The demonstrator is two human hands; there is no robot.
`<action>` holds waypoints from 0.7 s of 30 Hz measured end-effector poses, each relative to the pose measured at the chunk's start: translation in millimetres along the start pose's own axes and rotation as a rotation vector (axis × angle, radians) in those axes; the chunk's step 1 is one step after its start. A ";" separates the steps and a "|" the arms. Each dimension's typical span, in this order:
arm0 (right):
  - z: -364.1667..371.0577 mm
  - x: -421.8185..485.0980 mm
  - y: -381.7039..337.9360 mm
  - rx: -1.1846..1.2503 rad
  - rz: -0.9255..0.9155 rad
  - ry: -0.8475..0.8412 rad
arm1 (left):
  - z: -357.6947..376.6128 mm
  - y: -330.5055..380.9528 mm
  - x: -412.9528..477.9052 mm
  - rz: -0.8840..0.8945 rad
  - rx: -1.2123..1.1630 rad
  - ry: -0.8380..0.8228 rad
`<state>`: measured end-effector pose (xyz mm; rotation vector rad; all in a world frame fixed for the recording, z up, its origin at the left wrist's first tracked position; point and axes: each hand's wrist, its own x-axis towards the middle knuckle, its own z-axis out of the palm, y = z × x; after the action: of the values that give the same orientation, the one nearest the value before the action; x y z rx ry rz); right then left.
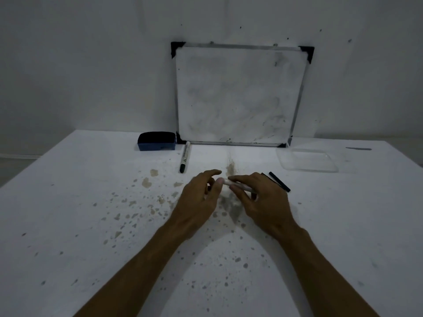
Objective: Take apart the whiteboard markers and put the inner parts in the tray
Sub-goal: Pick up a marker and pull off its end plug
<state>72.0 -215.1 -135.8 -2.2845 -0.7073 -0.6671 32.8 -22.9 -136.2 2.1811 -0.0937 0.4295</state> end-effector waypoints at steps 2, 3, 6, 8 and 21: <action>-1.8 -0.4 -3.3 0.041 0.002 -0.026 | 4.8 7.5 -3.3 -0.033 -0.163 0.001; -2.1 -1.2 -3.9 0.079 0.022 -0.042 | 6.0 8.2 -3.9 -0.036 -0.206 0.018; -4.6 1.4 -1.4 0.310 0.225 -0.040 | 2.5 5.4 -1.4 -0.131 -0.363 0.073; -10.3 7.3 1.5 0.652 0.437 0.011 | -1.8 1.0 2.6 -0.244 -0.502 0.111; -14.1 12.9 3.8 0.955 0.684 0.054 | 31.6 36.9 21.7 -0.772 -1.553 -0.082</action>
<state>80.0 -223.6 -120.1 -1.4407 -0.1087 -0.0180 53.7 -68.3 -118.0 0.5817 0.2853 -0.1951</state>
